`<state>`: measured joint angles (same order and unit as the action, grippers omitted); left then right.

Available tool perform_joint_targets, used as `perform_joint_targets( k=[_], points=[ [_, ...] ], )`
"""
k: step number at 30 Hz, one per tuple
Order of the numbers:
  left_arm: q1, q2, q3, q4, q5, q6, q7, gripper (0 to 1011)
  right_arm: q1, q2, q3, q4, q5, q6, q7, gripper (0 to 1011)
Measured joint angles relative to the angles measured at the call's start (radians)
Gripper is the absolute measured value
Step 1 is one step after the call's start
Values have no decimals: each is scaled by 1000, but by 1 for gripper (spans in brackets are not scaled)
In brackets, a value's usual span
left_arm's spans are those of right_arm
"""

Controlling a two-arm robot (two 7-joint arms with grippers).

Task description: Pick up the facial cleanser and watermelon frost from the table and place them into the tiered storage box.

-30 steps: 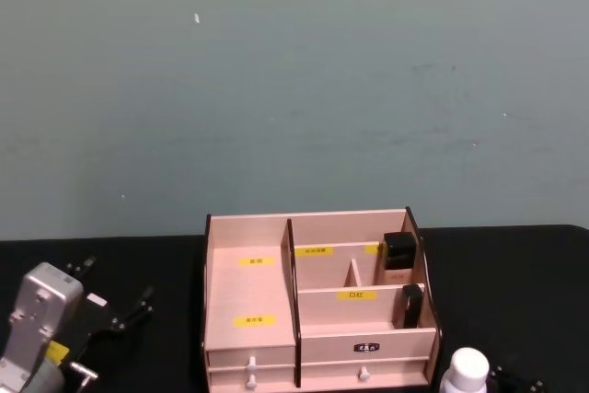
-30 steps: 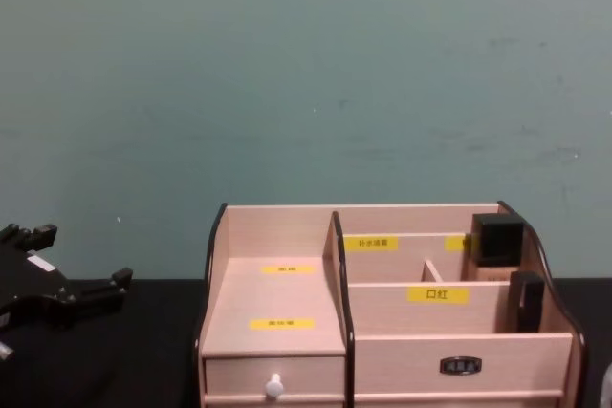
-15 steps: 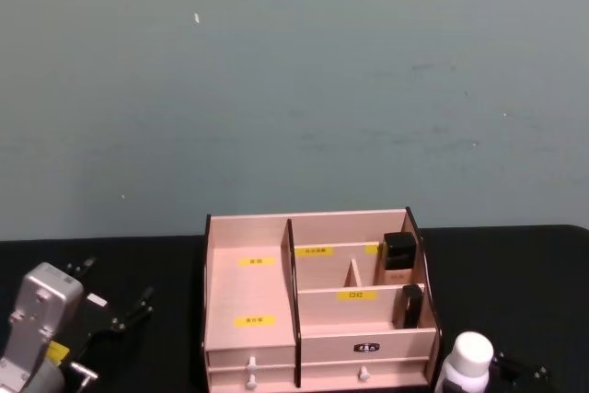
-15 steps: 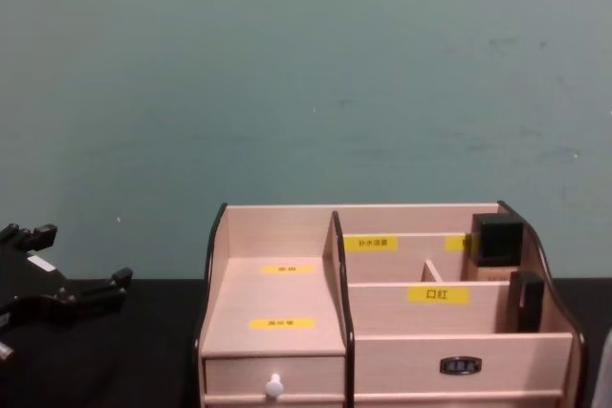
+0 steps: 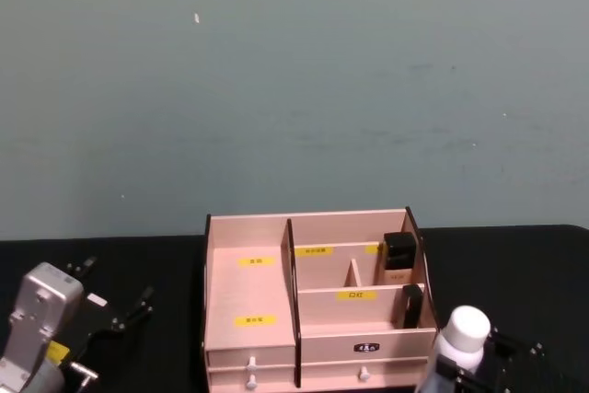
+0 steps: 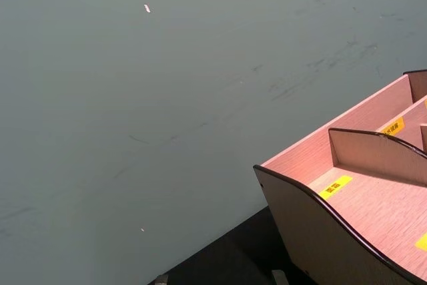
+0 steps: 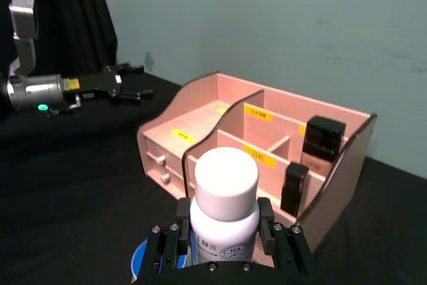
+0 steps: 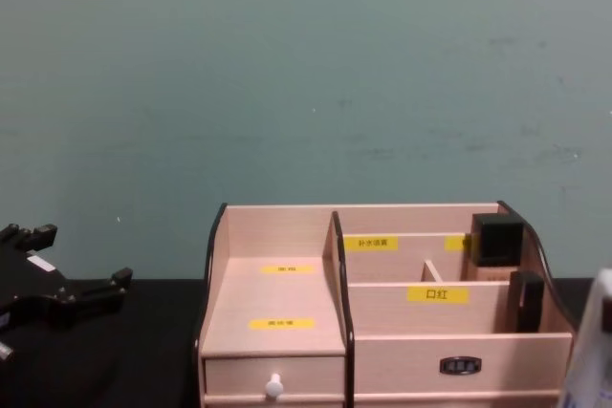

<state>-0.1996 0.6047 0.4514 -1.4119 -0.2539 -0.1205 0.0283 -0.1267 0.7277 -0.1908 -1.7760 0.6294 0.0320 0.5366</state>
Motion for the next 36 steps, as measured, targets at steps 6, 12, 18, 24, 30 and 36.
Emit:
perform_joint_targets(
  k=[6, 12, 18, 24, 30, 36],
  points=[
    [0, 0, 0, 0, 0, 0, 0, 1001, 31, -7, -17, -3, 3, -13, 0, 601],
    [0, 0, 0, 0, 0, 0, 0, 1001, 73, -23, -40, 5, -6, -20, -8, 601],
    [0, 0, 0, 0, 0, 0, 0, 1001, 114, -46, -60, 17, -26, -28, -22, 600],
    [0, 0, 0, 0, 0, 0, 0, 1001, 152, -69, -73, 27, -40, -34, -32, 600],
    [0, 0, 0, 0, 0, 0, 0, 1001, 191, -94, -88, 39, -57, -33, -45, 601],
    [0, 0, 0, 0, 0, 0, 0, 1001, 237, -122, -108, 59, -75, -19, -59, 601]
  ],
)
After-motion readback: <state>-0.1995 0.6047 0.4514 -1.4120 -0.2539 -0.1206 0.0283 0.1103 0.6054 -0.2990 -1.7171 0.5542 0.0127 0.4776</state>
